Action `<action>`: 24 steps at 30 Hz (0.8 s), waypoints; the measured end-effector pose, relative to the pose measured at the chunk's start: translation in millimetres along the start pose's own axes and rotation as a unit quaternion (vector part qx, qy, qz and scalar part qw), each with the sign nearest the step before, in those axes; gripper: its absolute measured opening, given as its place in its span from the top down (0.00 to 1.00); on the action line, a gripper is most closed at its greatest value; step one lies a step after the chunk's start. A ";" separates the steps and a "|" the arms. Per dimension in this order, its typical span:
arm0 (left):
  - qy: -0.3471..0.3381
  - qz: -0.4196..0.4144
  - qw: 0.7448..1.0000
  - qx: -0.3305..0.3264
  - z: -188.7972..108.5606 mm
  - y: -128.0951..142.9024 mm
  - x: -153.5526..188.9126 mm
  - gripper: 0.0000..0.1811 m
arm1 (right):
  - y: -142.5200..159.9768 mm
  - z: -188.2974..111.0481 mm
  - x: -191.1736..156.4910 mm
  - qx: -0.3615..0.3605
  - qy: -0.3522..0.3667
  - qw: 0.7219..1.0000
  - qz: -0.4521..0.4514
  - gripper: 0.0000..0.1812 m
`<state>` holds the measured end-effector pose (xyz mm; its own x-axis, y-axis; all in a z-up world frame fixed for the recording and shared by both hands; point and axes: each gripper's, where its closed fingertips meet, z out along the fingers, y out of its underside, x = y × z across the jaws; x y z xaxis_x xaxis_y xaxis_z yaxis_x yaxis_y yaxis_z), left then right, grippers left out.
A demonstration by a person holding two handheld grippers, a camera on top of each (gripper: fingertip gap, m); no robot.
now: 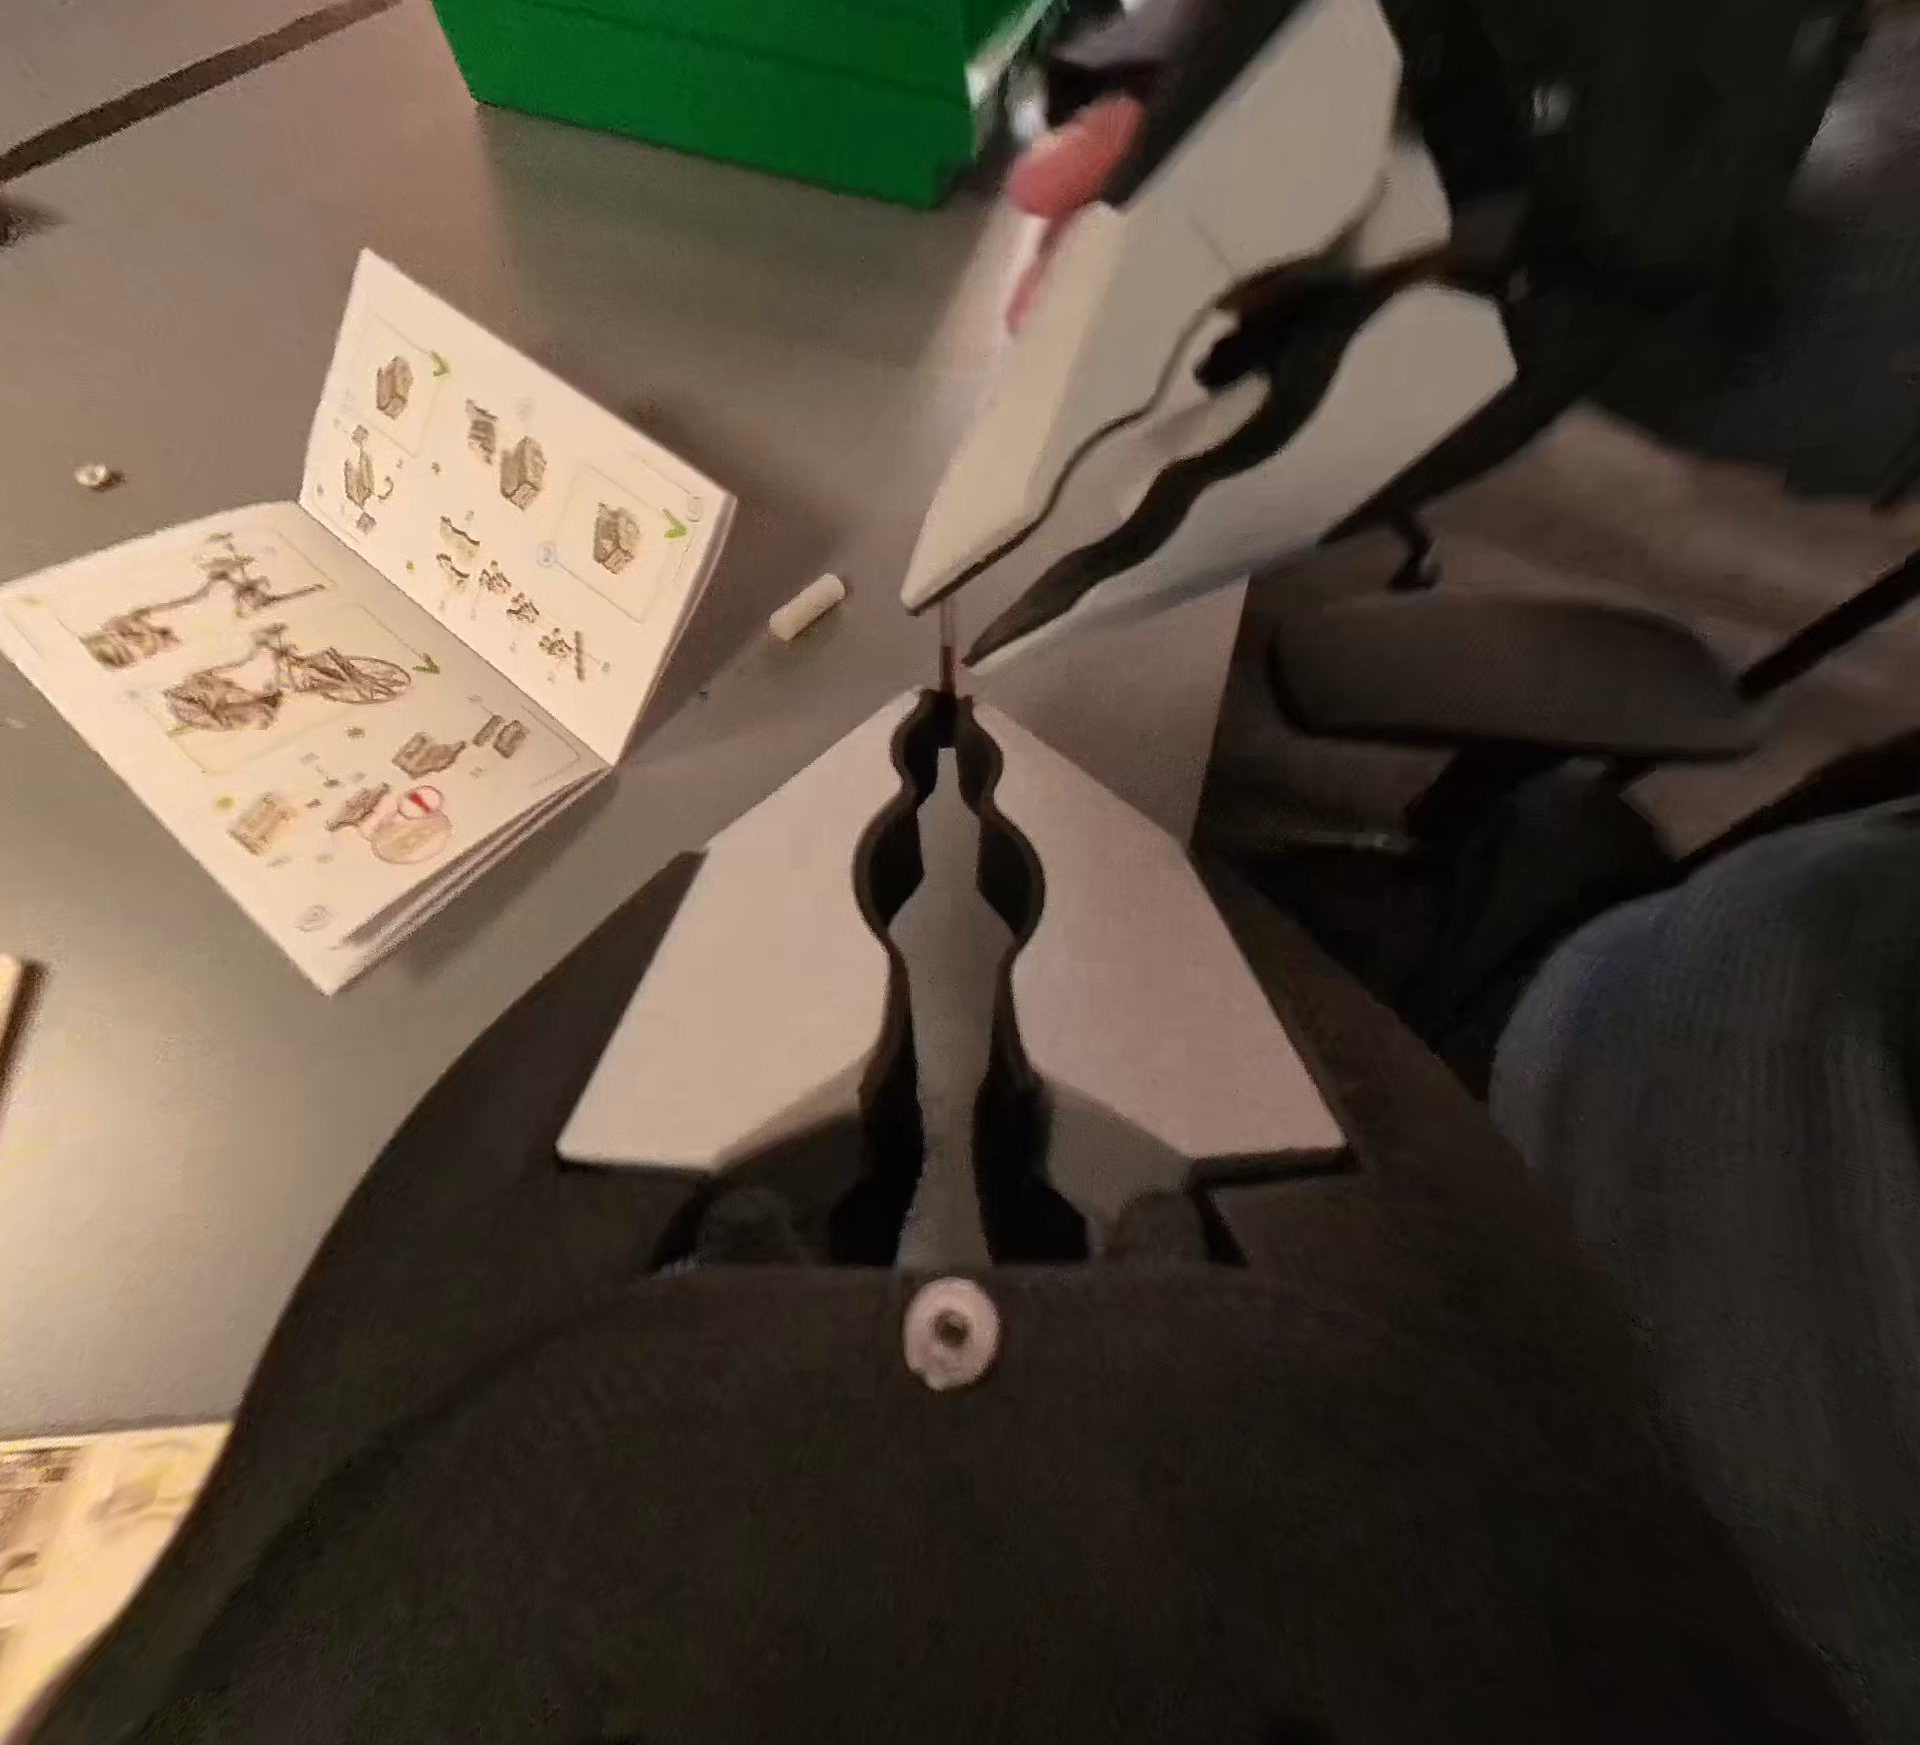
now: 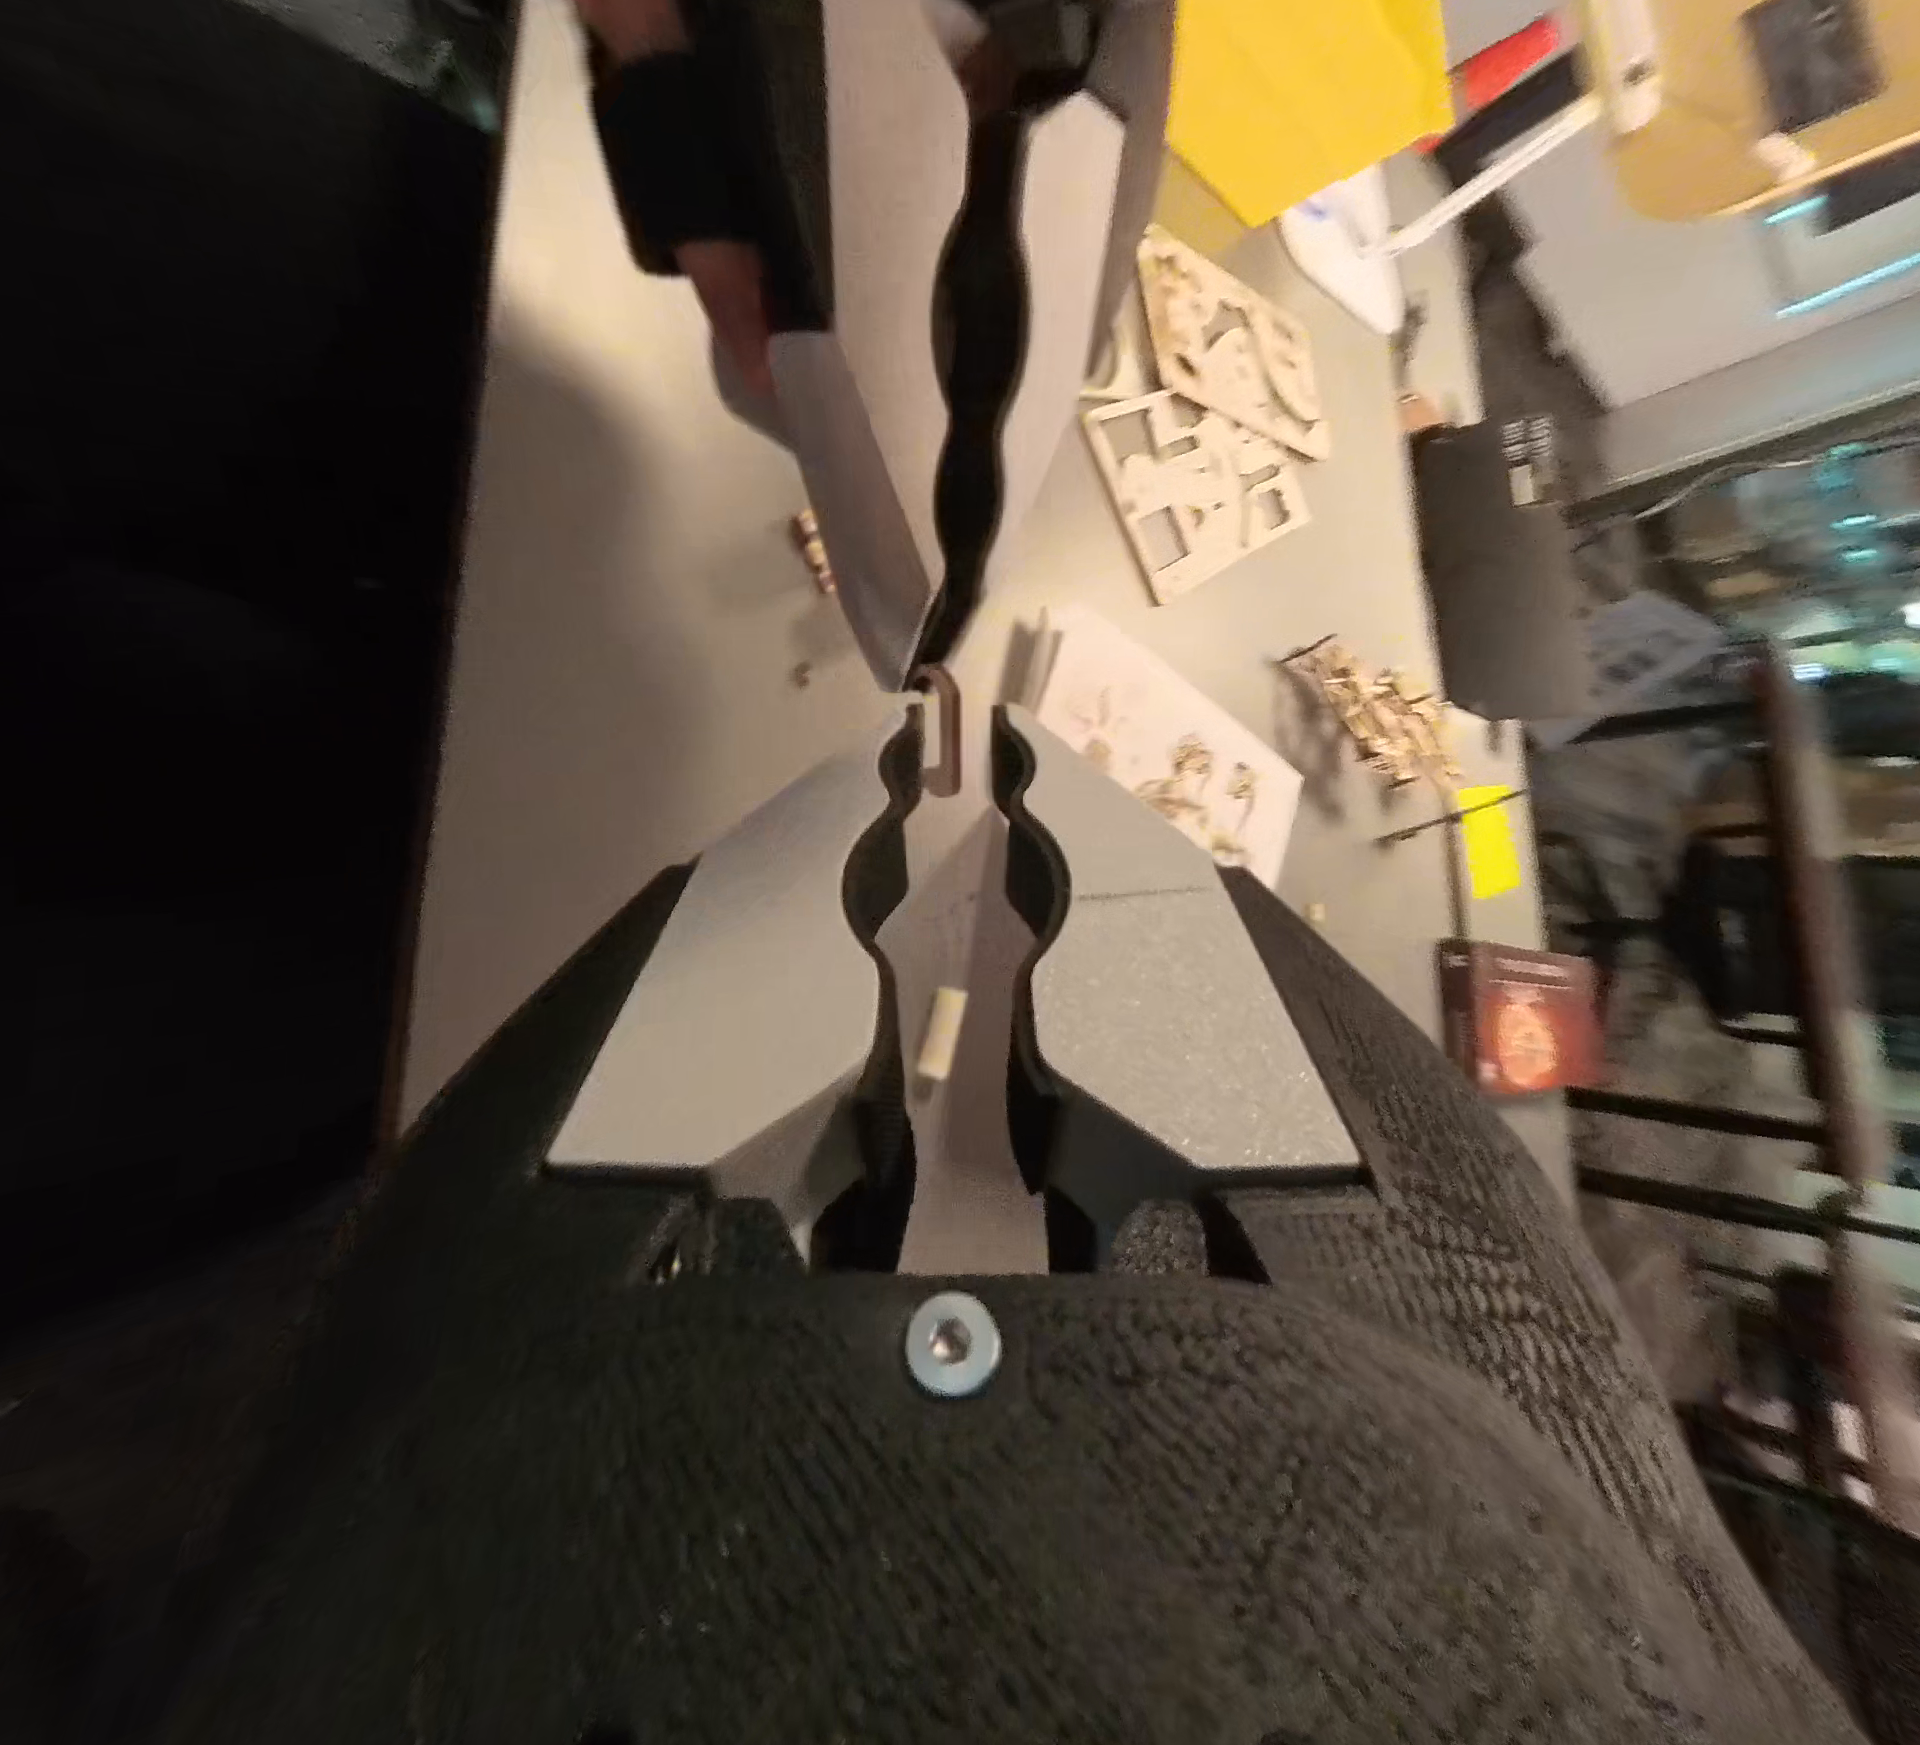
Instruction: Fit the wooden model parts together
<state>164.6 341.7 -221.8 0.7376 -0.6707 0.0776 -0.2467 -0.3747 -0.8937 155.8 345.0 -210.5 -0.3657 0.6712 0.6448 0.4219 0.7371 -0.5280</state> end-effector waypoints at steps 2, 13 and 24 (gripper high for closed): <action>-0.006 0.064 0.997 -0.039 2.7 4.1 4.2 0.99 | 4.8 -0.1 -7.9 -0.022 -0.046 0.999 0.014 0.95; -0.030 0.152 0.981 -0.115 24.1 3.4 4.6 0.93 | 39.7 -11.3 -13.0 -0.074 -0.125 0.984 0.102 0.99; 0.047 0.223 0.950 -0.212 113.3 19.9 -23.2 0.80 | 115.0 -40.4 16.6 0.108 -0.114 0.904 0.397 1.00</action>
<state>213.8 422.3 -291.5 0.4454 -0.8703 -0.2102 -0.7676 -0.2503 -0.5900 231.8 437.7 -238.2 -0.1901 0.9763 -0.1036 0.4639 -0.0037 -0.8859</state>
